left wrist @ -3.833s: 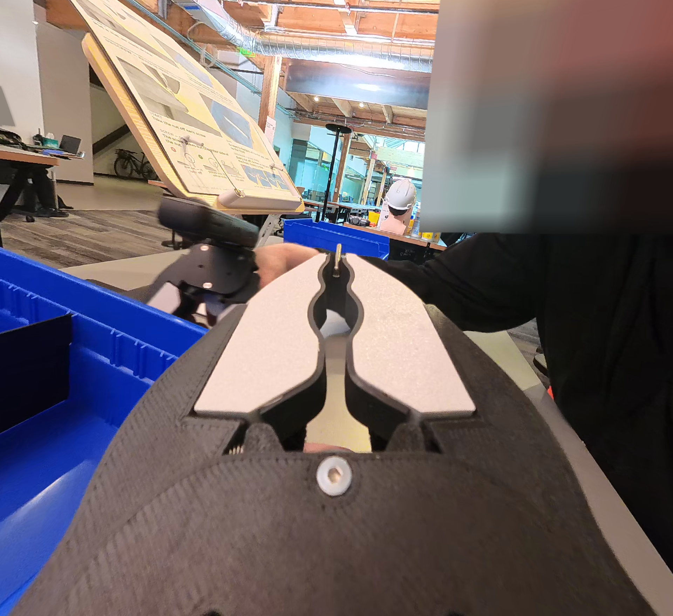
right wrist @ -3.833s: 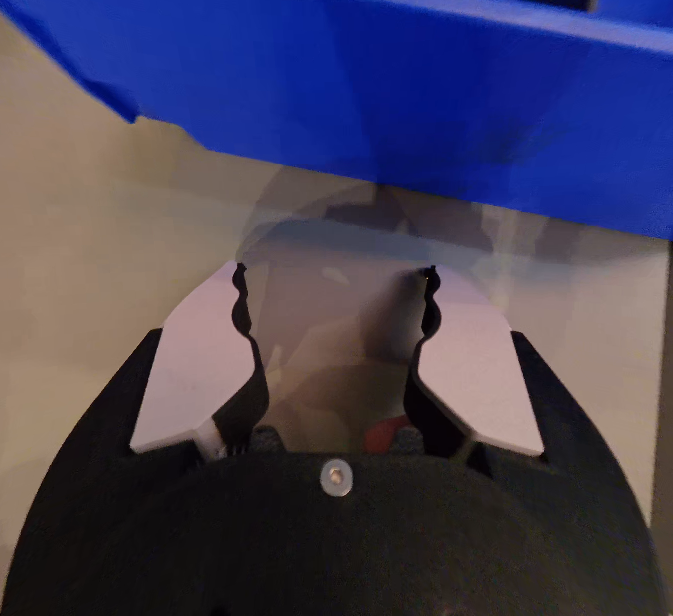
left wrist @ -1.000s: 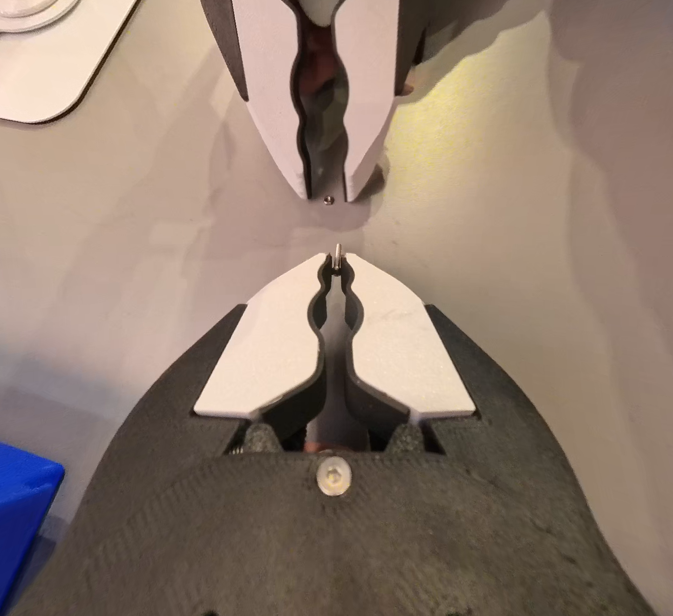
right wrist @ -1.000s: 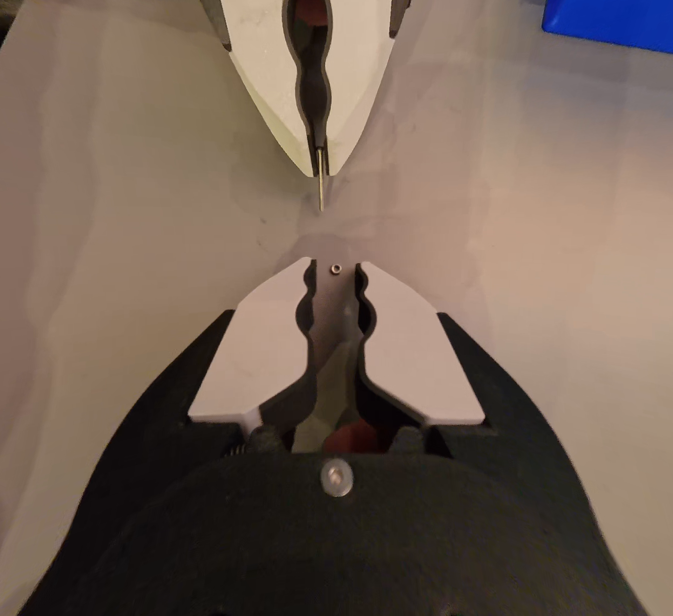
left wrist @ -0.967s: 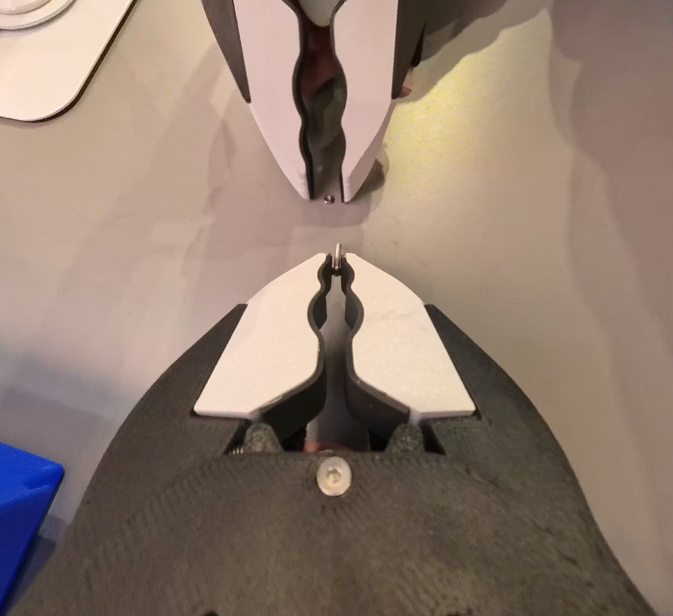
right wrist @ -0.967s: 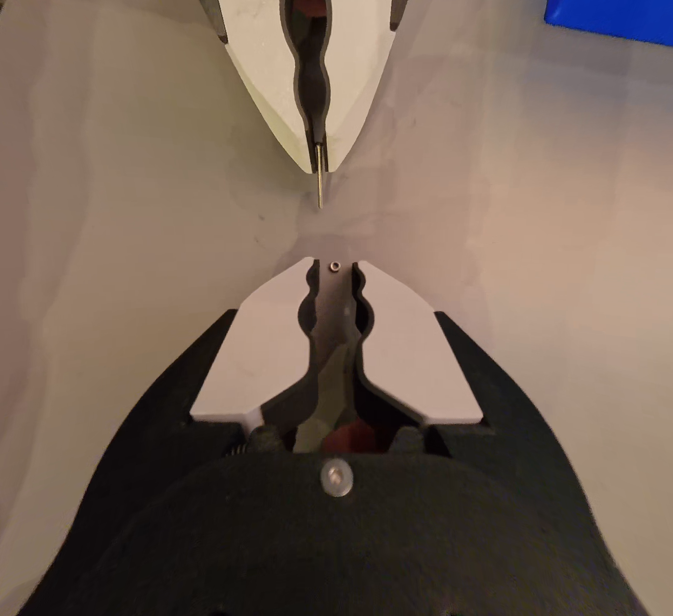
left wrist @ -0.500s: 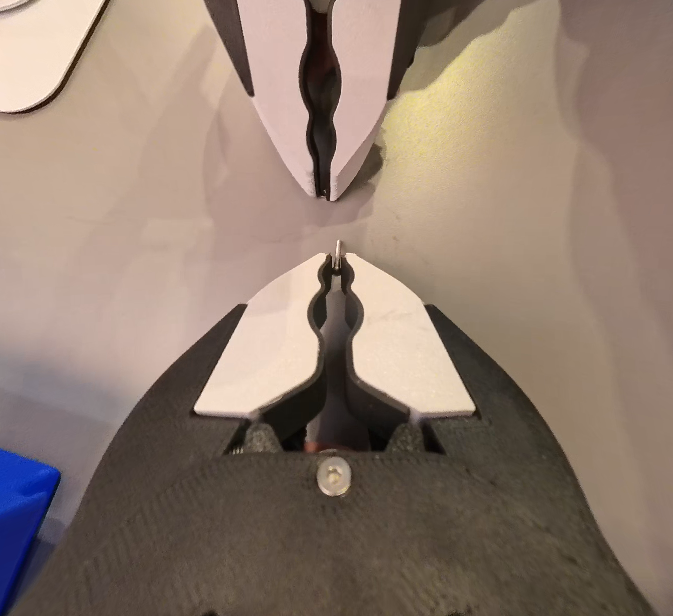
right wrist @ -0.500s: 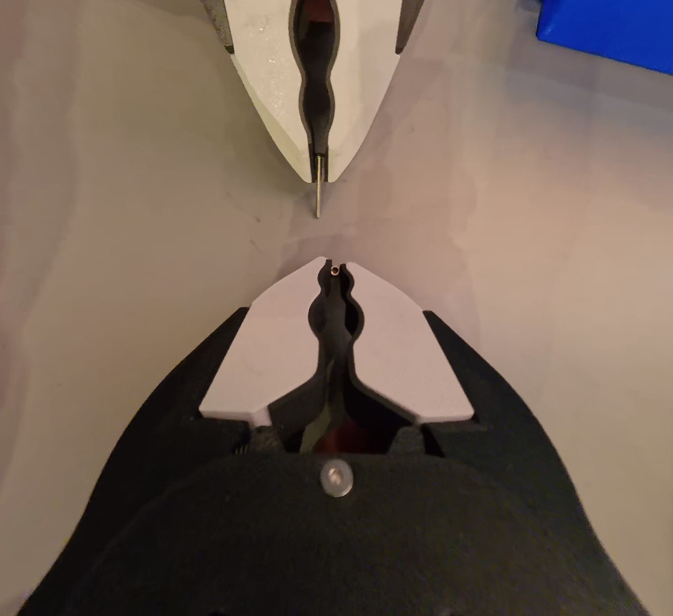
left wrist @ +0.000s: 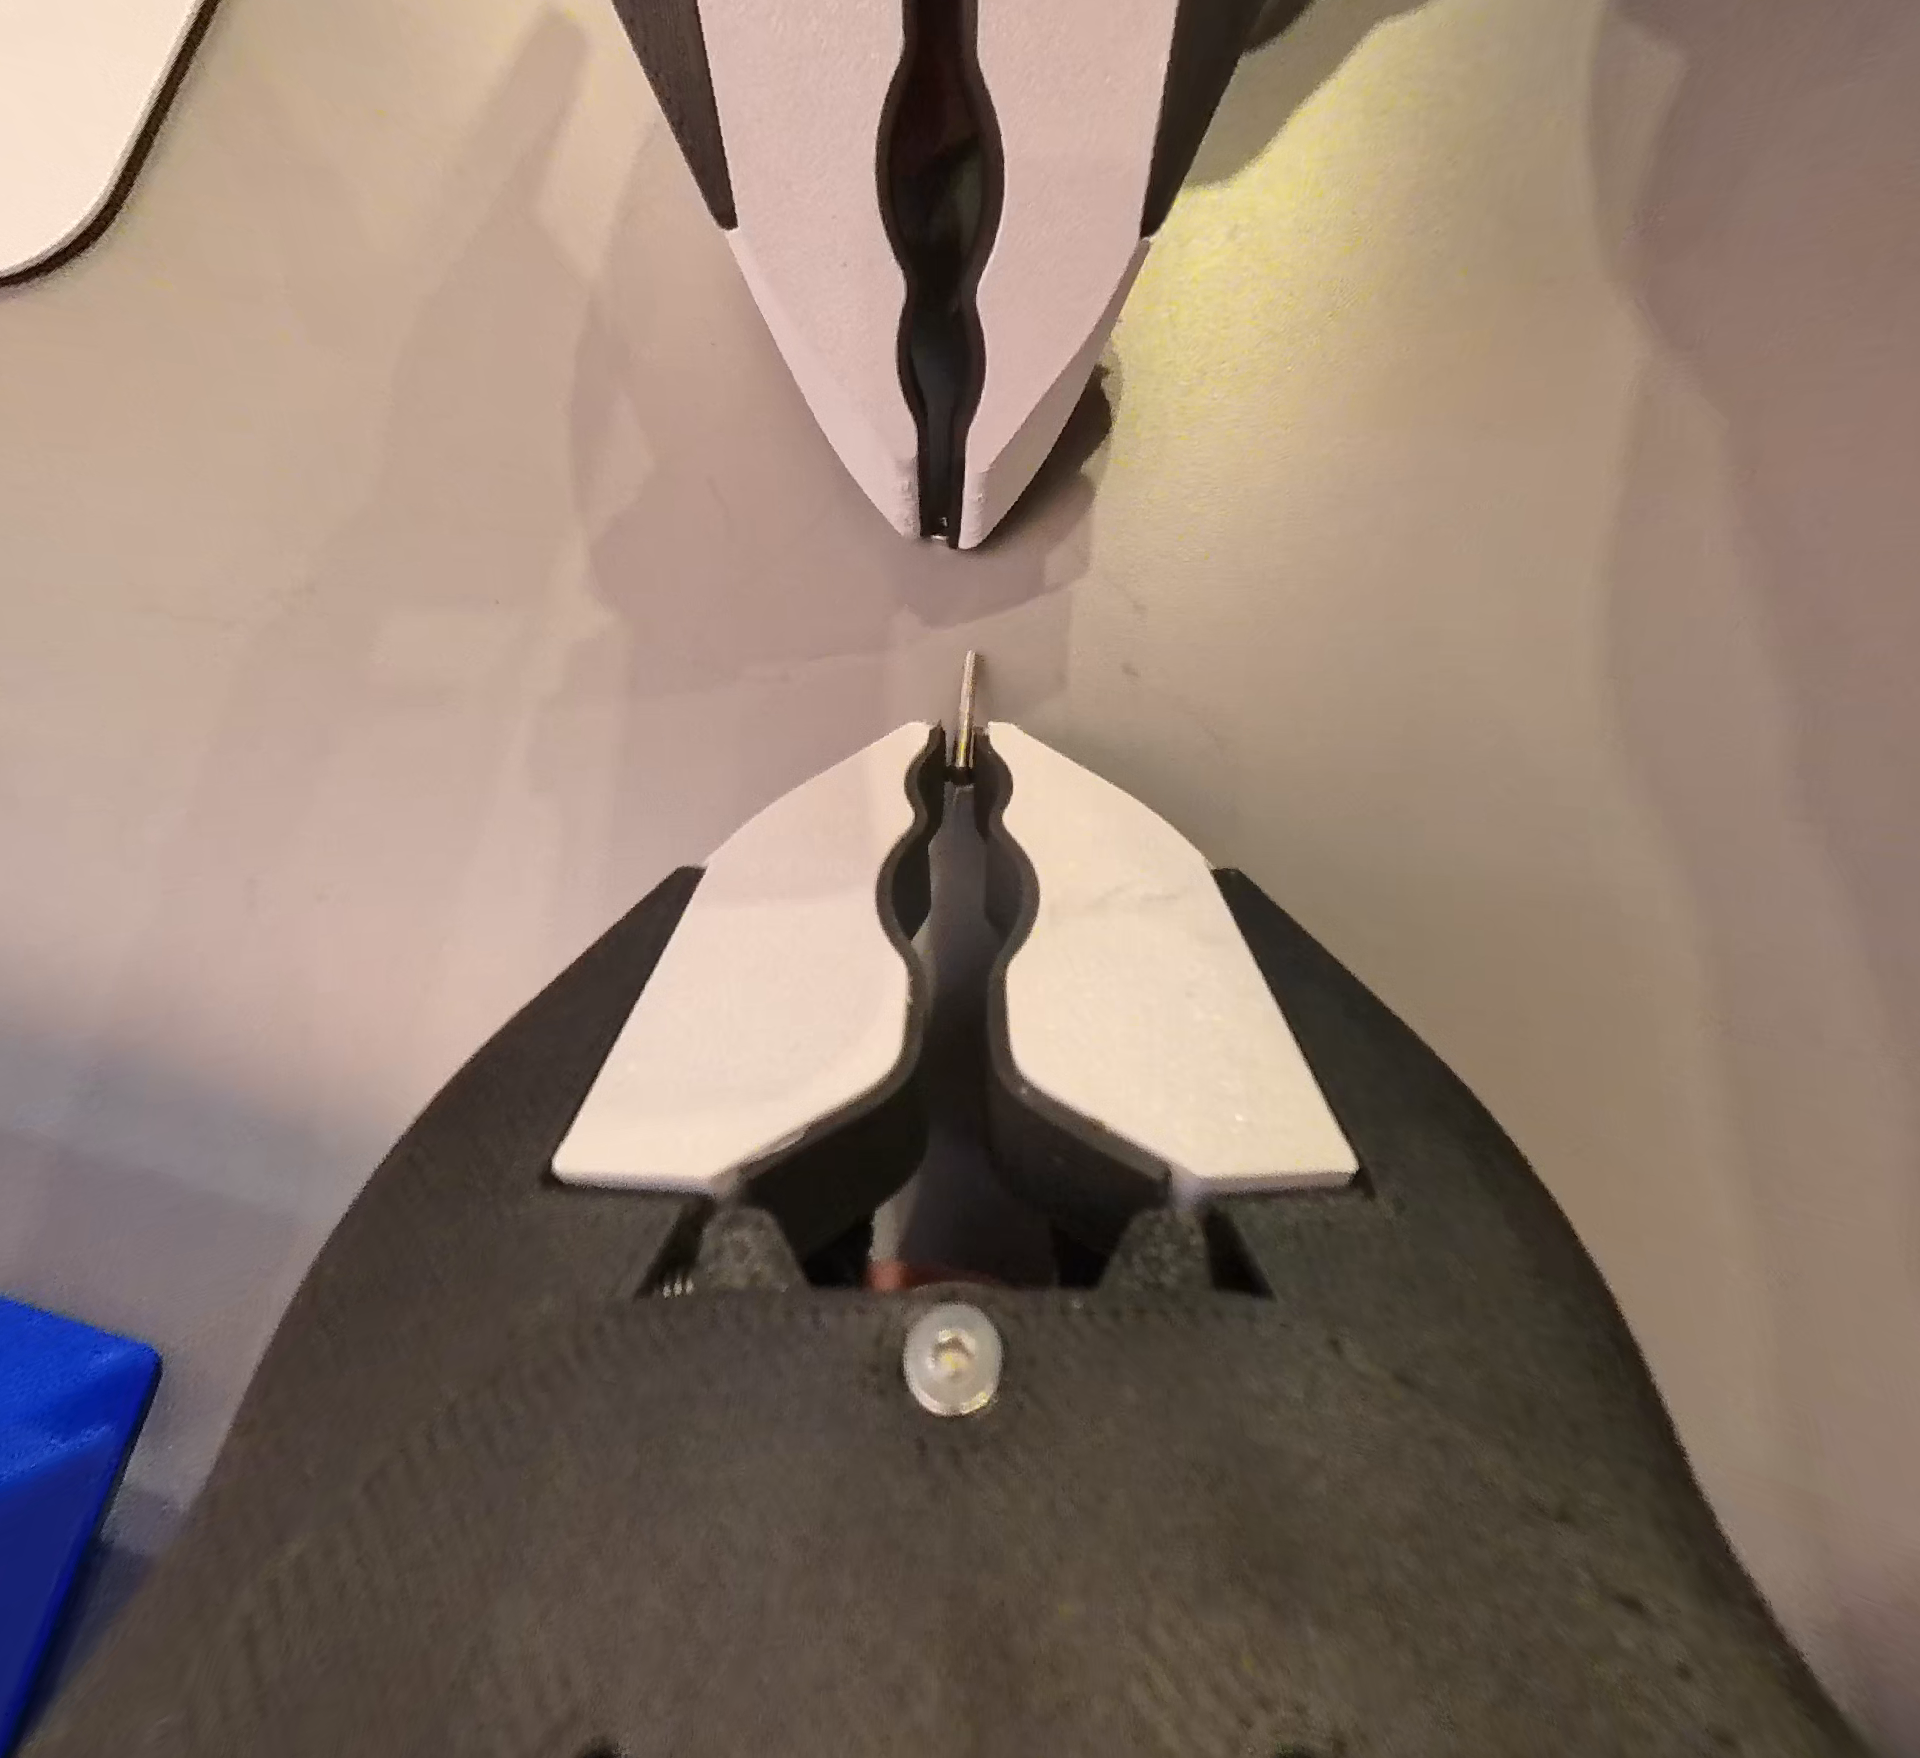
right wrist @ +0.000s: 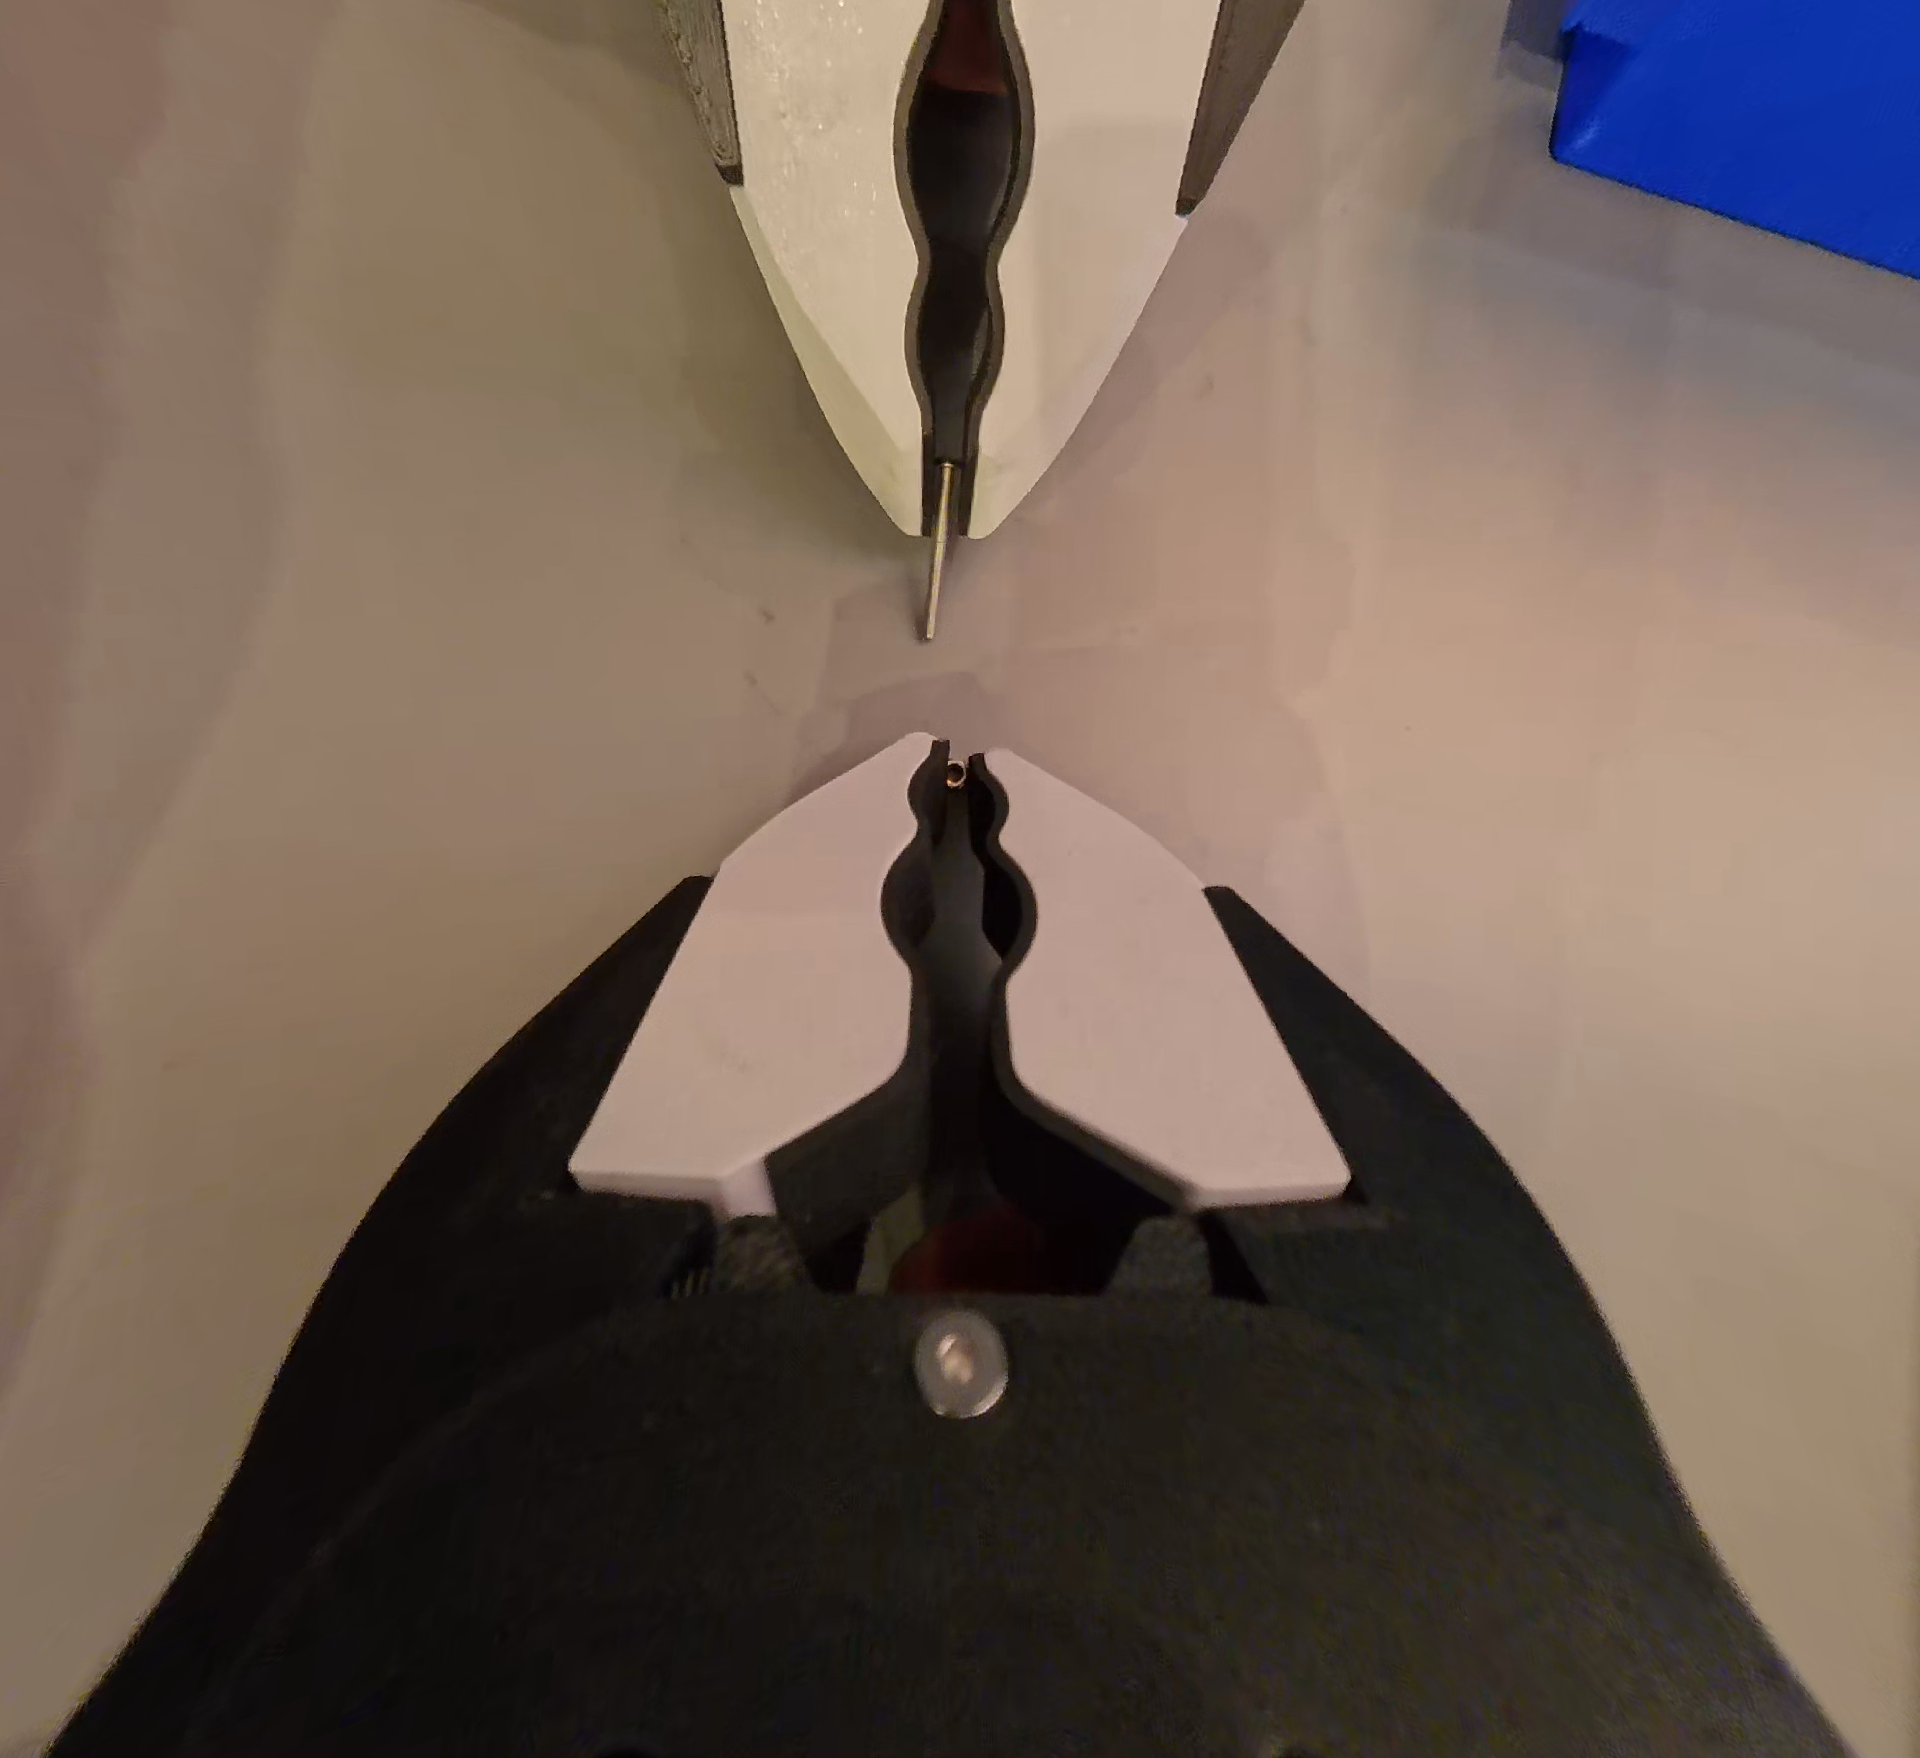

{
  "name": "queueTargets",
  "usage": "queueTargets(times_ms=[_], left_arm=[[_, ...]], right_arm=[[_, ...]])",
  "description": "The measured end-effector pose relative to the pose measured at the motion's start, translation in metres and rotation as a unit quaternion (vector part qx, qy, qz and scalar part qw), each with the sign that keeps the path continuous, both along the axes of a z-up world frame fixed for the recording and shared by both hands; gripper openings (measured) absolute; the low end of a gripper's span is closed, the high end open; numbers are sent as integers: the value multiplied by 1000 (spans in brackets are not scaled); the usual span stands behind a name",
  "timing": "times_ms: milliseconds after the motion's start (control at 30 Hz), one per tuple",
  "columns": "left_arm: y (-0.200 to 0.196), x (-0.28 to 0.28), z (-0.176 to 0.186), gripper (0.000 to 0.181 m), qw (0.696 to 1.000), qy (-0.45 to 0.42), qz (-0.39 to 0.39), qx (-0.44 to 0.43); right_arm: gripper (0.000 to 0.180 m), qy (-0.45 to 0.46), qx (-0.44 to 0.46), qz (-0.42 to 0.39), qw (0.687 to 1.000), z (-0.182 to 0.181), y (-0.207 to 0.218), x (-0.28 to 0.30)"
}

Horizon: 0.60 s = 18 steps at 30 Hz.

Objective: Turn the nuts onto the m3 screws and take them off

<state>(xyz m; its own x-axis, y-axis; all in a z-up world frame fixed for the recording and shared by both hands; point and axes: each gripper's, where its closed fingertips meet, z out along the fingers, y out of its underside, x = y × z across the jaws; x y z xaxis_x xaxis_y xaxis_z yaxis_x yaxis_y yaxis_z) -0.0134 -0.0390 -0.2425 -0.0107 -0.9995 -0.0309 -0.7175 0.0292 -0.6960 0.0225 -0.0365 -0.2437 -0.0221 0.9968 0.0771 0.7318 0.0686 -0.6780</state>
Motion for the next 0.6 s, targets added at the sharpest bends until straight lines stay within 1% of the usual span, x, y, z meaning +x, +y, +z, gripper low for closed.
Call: queueTargets(times_ms=[100,167,267,400,467,600], left_arm=[[0,0,0,5,1000,-2,1,-2],[0,0,0,8,1000,0,1,-3],[0,-1,0,13,1000,1,3,-3],[-1,-1,-1,15,1000,3,1,-3],[0,-1,-1,15,1000,2,1,-3],[0,-1,1,14,1000,-7,1,-7]], right_arm=[[4,0,1,2,1000,0,0,0],[0,4,0,2,1000,1,0,0],[0,3,-2,5,1000,1,-1,0],[0,10,-4,6,1000,3,-2,0],[7,14,-11,-1,1000,5,0,6],[12,33,-21,-6,999,16,-4,27]])
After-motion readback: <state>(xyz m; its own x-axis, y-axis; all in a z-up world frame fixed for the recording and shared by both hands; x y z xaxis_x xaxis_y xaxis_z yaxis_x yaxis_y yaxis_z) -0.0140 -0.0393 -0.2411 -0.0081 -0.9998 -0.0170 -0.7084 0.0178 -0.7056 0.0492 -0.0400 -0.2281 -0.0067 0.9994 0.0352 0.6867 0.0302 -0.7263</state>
